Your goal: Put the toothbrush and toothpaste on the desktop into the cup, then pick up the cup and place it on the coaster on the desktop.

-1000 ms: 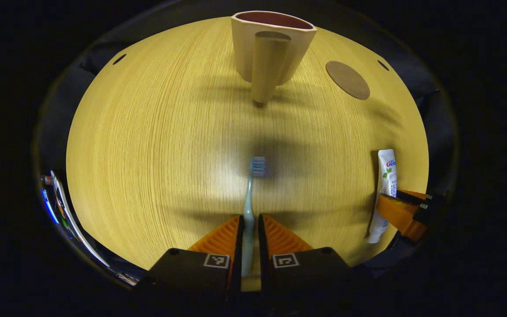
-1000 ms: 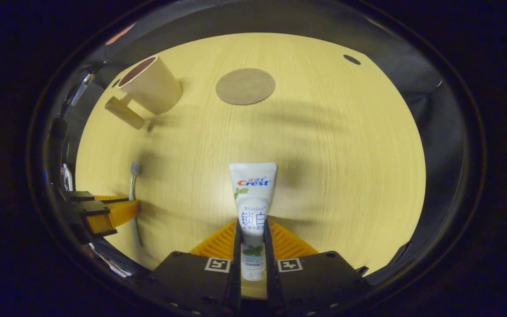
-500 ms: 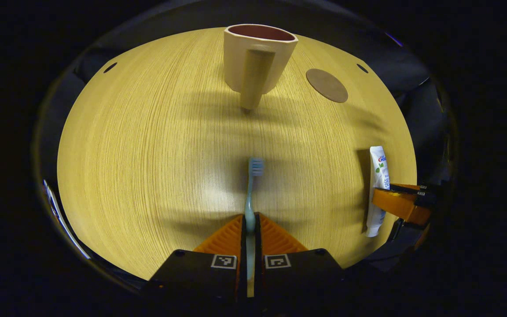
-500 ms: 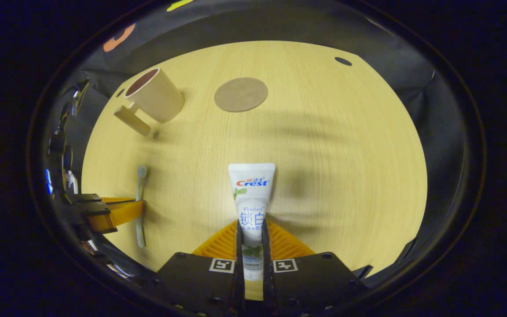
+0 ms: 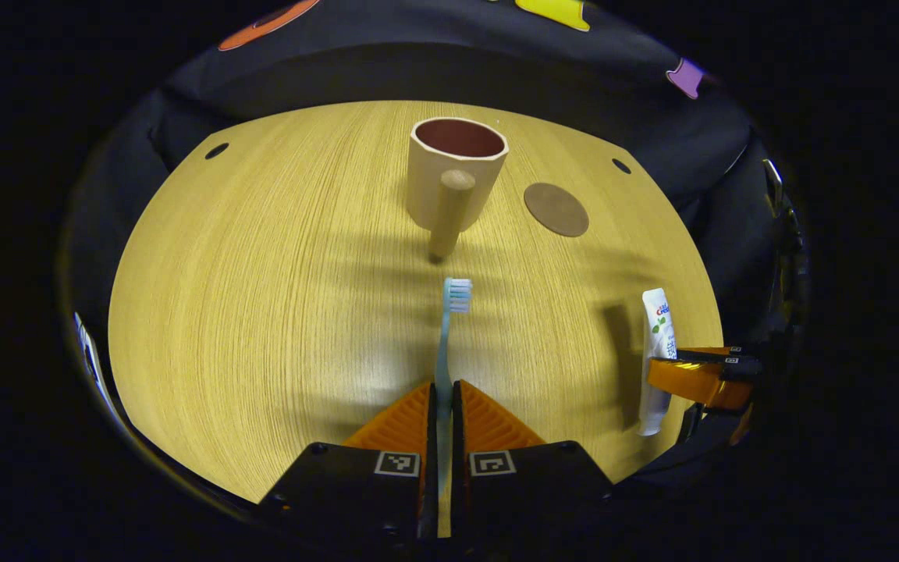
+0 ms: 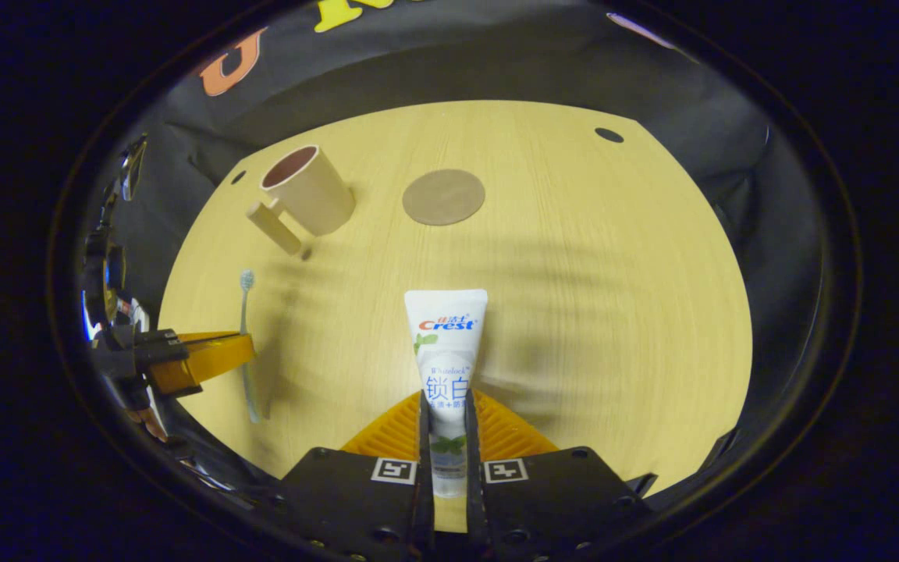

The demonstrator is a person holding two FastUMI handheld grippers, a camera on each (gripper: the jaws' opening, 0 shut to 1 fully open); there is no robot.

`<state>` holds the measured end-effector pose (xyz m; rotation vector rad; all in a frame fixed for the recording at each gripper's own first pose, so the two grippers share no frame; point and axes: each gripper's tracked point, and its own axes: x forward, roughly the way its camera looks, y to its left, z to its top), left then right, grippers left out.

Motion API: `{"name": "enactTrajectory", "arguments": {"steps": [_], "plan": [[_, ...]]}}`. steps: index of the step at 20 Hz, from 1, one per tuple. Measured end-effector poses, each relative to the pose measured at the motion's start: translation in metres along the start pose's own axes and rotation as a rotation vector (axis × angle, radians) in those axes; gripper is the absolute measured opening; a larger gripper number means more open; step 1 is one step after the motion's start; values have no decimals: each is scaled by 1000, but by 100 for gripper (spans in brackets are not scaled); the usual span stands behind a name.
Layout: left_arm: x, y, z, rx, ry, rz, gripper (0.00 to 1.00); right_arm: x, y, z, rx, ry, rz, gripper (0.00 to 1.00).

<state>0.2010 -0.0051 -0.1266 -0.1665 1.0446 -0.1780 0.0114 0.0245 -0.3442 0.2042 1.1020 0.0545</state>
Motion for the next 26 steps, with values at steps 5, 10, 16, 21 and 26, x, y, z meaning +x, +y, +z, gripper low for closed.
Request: {"name": "enactTrajectory", "arguments": {"steps": [5, 10, 16, 21, 26], "plan": [[-76, 33, 9, 41, -90, 6, 9, -3, -1, 4, -38, -72, -1, 17], [-77, -41, 4, 72, -199, 14, 9, -25, 3, 23, -51, -143, 3, 17], [-17, -31, -5, 68, -351, 27, 9, -48, 6, 56, -92, -255, -16, 17], [-24, -20, 26, 94, -520, 45, 9, -67, 15, 82, -116, -345, -20, 17], [-32, -12, 50, 135, -608, 53, 9, -76, 15, 102, -106, -431, -35, 17]]}}
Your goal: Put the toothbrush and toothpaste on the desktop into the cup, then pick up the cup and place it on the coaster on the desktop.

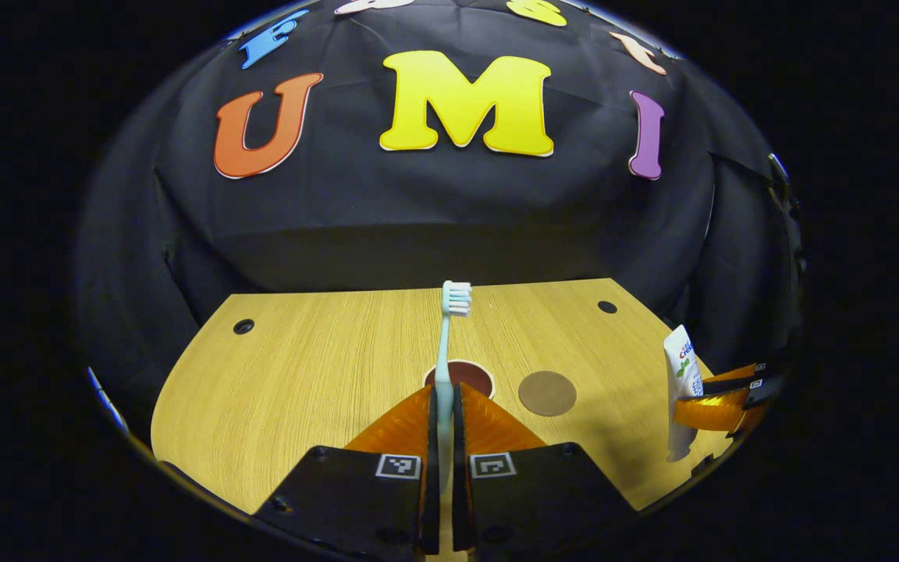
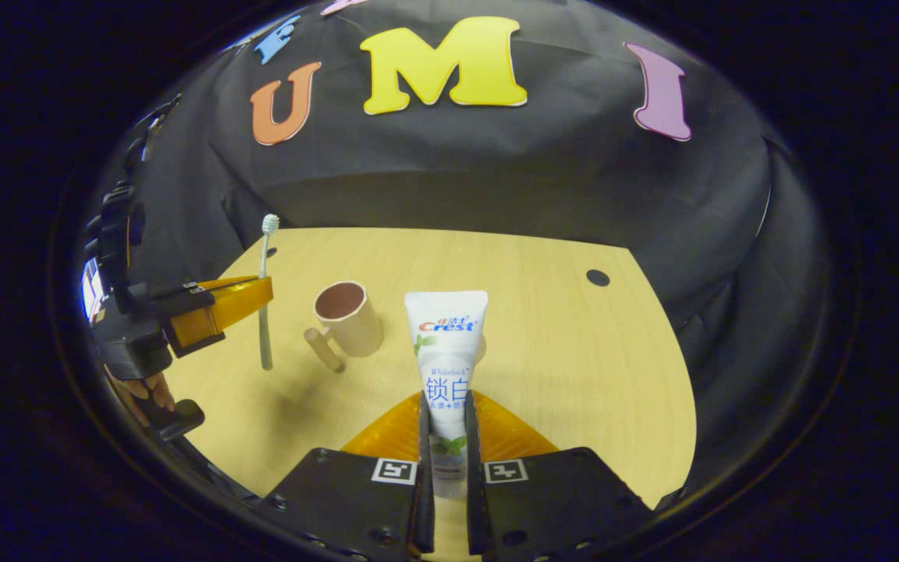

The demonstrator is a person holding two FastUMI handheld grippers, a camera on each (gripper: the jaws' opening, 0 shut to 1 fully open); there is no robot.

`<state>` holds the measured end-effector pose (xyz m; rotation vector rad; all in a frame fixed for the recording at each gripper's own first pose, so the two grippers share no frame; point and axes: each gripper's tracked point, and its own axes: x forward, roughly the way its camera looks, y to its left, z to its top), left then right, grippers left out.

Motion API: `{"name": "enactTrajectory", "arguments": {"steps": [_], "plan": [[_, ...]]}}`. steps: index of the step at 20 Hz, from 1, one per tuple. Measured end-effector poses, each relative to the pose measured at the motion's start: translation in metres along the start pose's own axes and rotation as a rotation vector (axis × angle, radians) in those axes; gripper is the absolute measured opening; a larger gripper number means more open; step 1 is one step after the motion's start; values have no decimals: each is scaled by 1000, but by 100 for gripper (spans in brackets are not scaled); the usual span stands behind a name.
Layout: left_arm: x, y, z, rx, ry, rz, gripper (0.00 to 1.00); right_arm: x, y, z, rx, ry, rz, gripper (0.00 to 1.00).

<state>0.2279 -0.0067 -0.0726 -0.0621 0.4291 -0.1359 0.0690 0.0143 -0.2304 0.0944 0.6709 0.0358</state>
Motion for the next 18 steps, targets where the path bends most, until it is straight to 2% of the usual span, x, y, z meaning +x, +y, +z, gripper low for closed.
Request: {"name": "enactTrajectory", "arguments": {"steps": [9, 14, 18], "plan": [[44, -15, 60, 61, -203, -55, 9, 4, -6, 21, 17, -113, -41, 17], [68, -17, 66, 22, -270, -85, 9, 9, -7, 23, 9, -132, -52, 17], [89, -10, 55, -7, -284, -77, 9, 15, -7, 22, 0, -137, -55, 17]]}}
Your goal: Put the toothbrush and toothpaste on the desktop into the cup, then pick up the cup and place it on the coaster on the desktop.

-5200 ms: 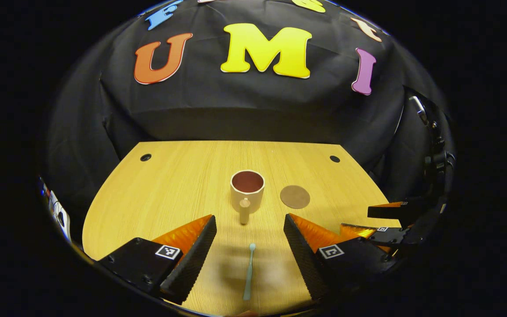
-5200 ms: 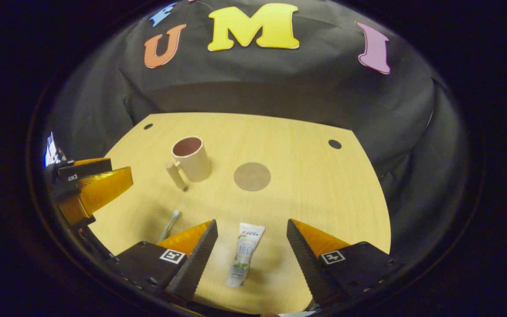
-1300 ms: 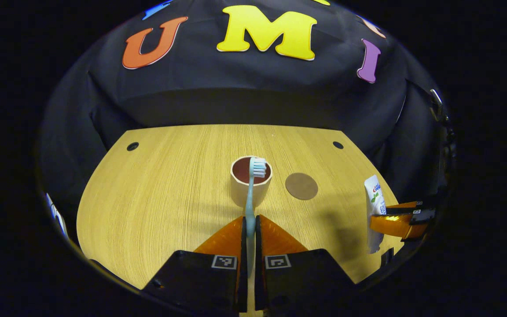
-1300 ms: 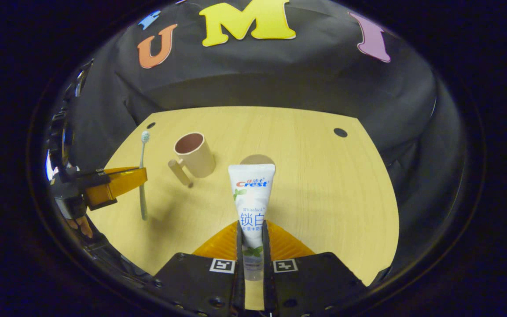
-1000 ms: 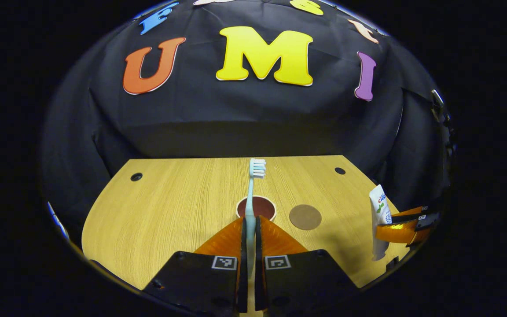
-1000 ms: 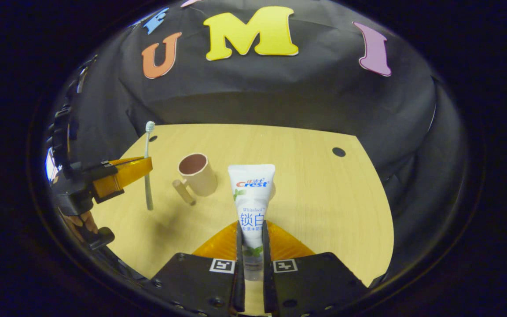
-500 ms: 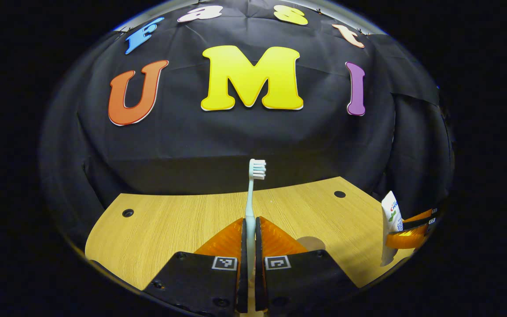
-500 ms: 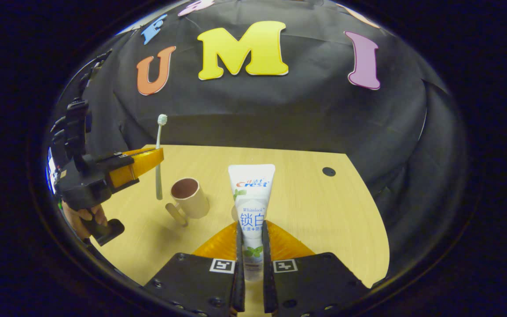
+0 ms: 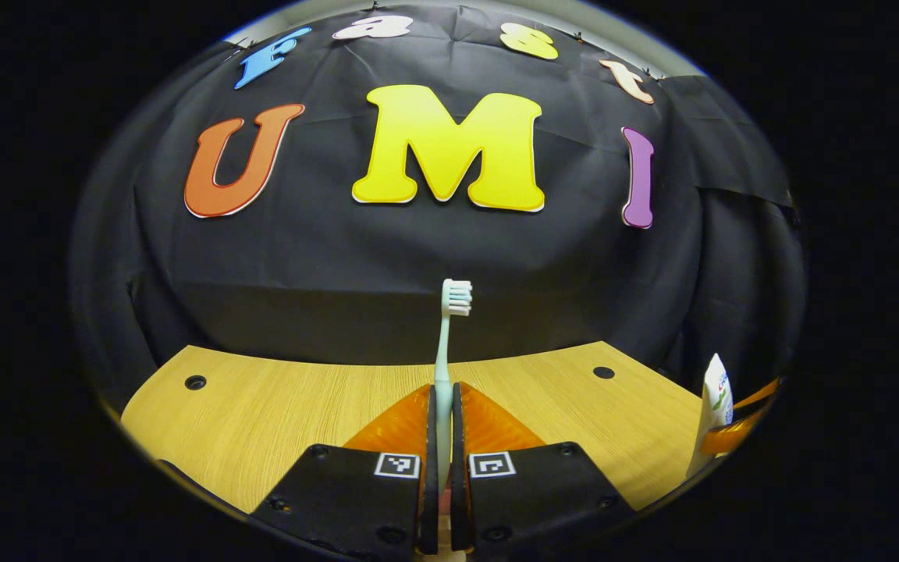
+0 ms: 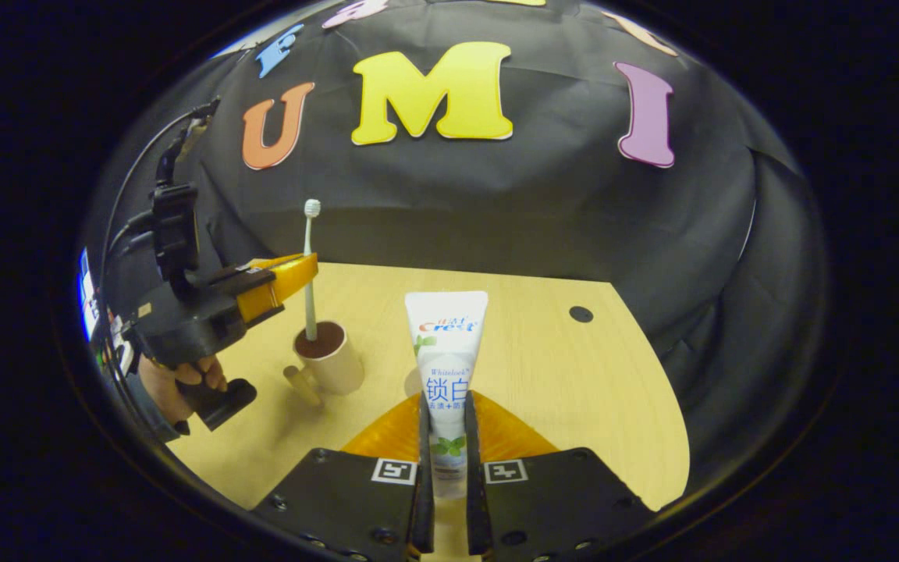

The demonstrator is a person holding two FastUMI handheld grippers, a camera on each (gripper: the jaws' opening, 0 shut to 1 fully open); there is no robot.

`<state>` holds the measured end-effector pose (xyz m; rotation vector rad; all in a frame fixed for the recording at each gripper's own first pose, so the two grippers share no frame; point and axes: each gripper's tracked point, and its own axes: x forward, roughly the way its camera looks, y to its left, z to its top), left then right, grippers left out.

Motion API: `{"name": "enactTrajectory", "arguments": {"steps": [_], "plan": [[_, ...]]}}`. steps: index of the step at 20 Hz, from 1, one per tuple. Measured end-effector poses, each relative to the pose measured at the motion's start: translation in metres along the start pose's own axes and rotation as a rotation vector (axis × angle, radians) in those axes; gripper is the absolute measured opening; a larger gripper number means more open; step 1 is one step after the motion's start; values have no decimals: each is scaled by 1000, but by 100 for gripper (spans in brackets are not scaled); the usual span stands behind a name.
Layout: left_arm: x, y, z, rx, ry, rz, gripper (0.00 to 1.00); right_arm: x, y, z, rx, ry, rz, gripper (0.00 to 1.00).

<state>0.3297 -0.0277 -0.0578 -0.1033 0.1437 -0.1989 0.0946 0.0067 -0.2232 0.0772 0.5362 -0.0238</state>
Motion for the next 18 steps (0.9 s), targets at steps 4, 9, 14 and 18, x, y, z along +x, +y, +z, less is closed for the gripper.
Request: {"name": "enactTrajectory", "arguments": {"steps": [4, 9, 14, 18], "plan": [[15, 5, -30, -38, 29, 7, 9, 12, 1, -6, -18, 6, -3, 17], [24, 6, -48, -49, 33, 14, 9, 21, 0, -12, -22, 16, 5, 16], [26, 6, -54, -46, 32, 21, 11, 27, 2, -12, -26, 17, 11, 17], [23, 7, -63, -80, 43, 18, 11, 29, 4, -13, -25, 19, 18, 17]]}}
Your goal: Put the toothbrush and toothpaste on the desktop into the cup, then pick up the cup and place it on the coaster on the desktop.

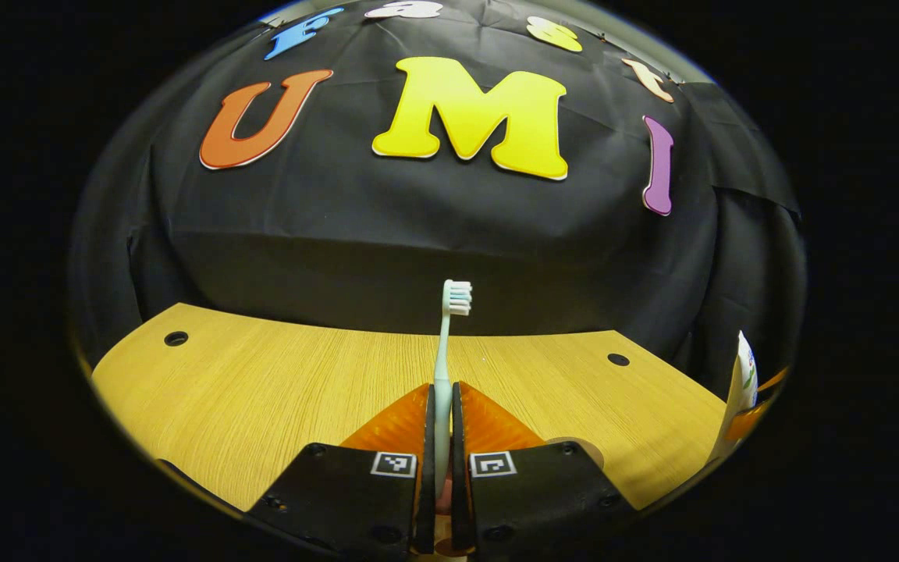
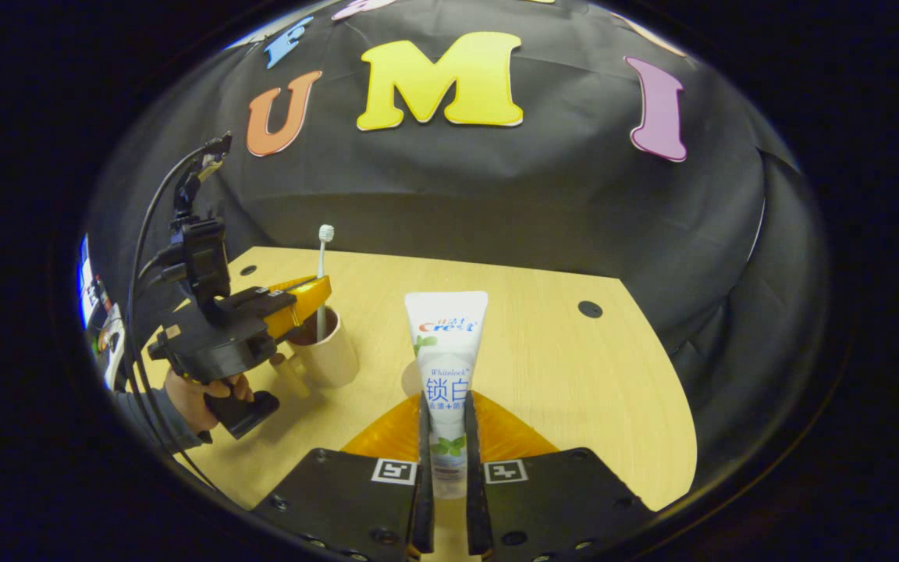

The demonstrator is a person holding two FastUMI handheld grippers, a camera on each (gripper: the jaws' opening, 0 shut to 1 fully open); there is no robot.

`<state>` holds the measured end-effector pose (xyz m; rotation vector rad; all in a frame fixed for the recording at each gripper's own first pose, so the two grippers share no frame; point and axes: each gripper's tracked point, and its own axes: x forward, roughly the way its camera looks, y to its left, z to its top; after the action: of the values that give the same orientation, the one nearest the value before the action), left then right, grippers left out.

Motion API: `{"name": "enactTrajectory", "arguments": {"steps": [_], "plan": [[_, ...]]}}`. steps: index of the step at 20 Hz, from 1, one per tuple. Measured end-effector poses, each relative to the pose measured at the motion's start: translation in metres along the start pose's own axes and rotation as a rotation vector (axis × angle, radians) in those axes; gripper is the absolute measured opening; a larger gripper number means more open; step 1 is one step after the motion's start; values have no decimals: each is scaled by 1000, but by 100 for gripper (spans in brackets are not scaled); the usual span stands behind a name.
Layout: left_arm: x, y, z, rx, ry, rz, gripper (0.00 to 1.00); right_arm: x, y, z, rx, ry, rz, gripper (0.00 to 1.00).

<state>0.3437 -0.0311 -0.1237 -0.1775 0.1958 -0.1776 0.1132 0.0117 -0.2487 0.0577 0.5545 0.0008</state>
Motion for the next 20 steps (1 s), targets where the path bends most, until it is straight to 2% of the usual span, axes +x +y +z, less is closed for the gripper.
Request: {"name": "enactTrajectory", "arguments": {"steps": [9, 11, 12, 14, 15, 16, 18, 20], "plan": [[-10, 5, -12, 25, 35, 19, 14, -1, 4, -11, 6, 23, 6, 17], [-14, 5, -15, 33, 60, 21, 22, -2, 6, -9, 15, 20, 9, 17], [-18, 5, -15, 39, 65, 20, 41, -4, 7, -6, 21, 17, 11, 17], [-28, 5, -11, 54, 67, 16, 51, -7, 10, -1, 30, 4, 16, 17], [-32, 8, -8, 63, 64, 19, 59, -9, 11, 3, 31, -6, 19, 17], [-38, 10, -4, 69, 58, 20, 70, -11, 12, 8, 32, -19, 20, 16], [-50, 14, 4, 82, 50, 25, 81, -11, 17, 18, 39, -43, 30, 17], [-66, 21, 7, 86, 49, 31, 86, -10, 25, 30, 42, -68, 54, 17]]}}
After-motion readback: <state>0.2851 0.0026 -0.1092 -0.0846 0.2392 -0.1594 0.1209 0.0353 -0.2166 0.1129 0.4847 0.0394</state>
